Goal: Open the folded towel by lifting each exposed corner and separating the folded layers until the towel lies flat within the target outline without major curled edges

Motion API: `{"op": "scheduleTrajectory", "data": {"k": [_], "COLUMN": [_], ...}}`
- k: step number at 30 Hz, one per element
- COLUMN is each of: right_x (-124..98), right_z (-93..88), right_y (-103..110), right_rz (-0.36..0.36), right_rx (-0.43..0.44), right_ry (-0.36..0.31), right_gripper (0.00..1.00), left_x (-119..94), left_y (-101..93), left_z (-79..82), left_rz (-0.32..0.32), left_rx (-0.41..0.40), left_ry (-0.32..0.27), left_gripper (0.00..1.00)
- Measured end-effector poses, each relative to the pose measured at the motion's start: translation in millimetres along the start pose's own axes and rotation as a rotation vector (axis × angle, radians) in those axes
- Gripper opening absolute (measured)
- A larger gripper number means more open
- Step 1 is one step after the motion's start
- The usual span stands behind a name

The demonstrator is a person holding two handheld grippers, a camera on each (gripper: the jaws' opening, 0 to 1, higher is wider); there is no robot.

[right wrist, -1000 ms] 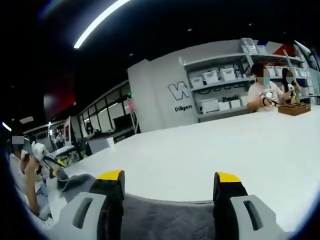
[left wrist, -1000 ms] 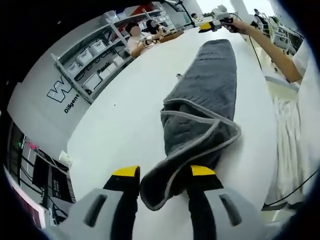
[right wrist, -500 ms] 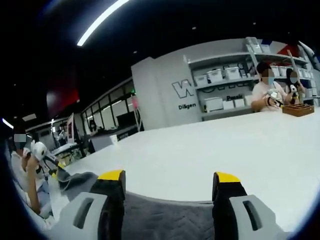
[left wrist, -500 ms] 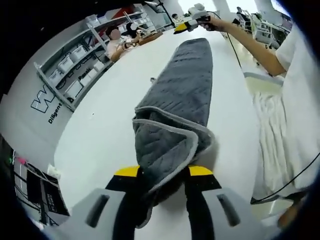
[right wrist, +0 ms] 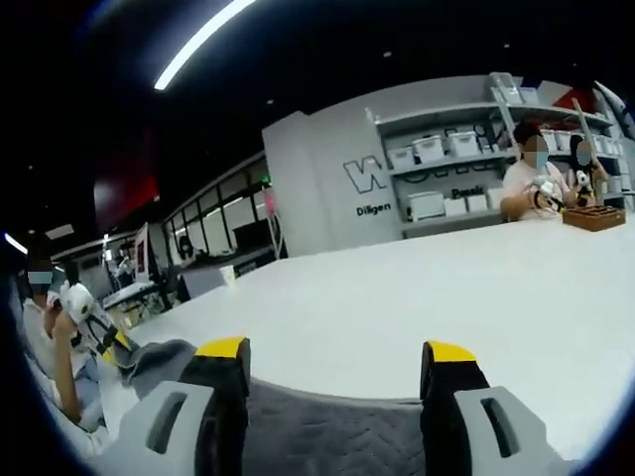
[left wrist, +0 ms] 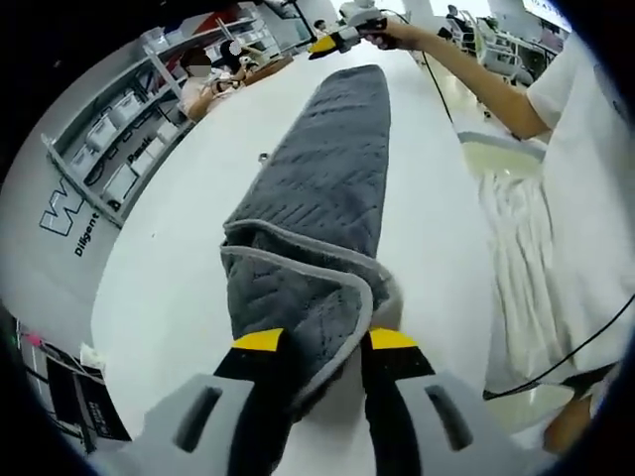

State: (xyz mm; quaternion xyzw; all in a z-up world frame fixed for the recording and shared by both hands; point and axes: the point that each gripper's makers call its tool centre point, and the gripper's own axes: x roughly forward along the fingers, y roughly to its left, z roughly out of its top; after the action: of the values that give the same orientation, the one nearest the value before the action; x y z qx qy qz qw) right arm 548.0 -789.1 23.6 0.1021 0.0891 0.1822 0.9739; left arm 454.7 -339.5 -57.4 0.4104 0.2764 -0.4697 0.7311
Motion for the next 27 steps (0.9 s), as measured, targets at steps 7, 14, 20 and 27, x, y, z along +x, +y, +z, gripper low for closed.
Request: {"op": "scheduleTrajectory", "data": {"k": [7,14,20,27], "right_x": [0.8,1.8,2.1,0.2], "right_z": [6.2,3.4,3.8,5.2], "right_y": [4.7,7.4,8.6,8.4], "right_rz": [0.012,0.016,0.017,0.019], "right_rx": [-0.024,-0.025,-0.029,-0.031], "right_ry": [-0.011,-0.004,-0.006,-0.009], "right_gripper": [0.67,0.66,0.66,0.66], "left_x": [0.8,-3.4,0.1,10.1], "left_y": [-9.8,-16.8,-29.7,-32.0], "left_z": [3.0,5.0,17.5,17.8], "left_rz": [-0.041,-0.057,-0.067,-0.064], "left_rx": [0.025,0.04,0.128,0.153], "left_ry": [-0.006,-0.008,-0.018,0.017], "left_gripper": [0.29,0.31,0.28,0.28]}}
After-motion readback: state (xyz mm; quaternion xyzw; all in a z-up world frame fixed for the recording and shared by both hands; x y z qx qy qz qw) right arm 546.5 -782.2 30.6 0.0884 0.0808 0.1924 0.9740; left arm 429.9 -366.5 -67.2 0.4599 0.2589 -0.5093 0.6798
